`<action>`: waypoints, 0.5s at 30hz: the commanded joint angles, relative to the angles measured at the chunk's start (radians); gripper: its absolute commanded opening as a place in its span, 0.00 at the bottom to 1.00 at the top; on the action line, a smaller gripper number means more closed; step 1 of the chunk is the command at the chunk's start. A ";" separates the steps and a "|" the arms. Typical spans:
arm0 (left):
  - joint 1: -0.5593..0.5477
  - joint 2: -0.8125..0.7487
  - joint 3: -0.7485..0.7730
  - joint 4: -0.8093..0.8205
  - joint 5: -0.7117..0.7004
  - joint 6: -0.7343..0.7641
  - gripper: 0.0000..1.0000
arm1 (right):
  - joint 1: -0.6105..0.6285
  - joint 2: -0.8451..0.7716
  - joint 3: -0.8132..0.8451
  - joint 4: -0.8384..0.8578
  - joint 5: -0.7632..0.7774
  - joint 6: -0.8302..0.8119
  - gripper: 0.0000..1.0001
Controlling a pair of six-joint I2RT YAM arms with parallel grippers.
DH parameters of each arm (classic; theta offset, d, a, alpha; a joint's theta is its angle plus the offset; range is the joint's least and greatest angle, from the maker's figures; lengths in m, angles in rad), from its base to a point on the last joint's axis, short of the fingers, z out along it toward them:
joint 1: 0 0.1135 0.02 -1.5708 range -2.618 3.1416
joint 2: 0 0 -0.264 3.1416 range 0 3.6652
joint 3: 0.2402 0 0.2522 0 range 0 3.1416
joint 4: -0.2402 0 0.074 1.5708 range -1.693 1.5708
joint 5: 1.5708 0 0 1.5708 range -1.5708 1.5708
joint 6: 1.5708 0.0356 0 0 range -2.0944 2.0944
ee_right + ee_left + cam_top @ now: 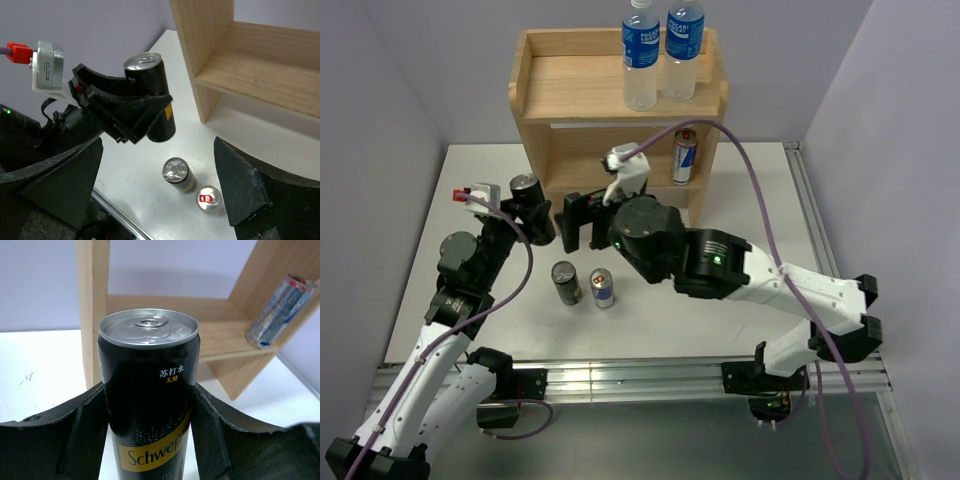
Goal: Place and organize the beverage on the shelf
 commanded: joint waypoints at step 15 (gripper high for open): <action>-0.439 0.241 -0.107 0.708 -0.459 0.336 0.00 | 0.054 -0.412 -0.521 0.098 0.252 0.114 0.99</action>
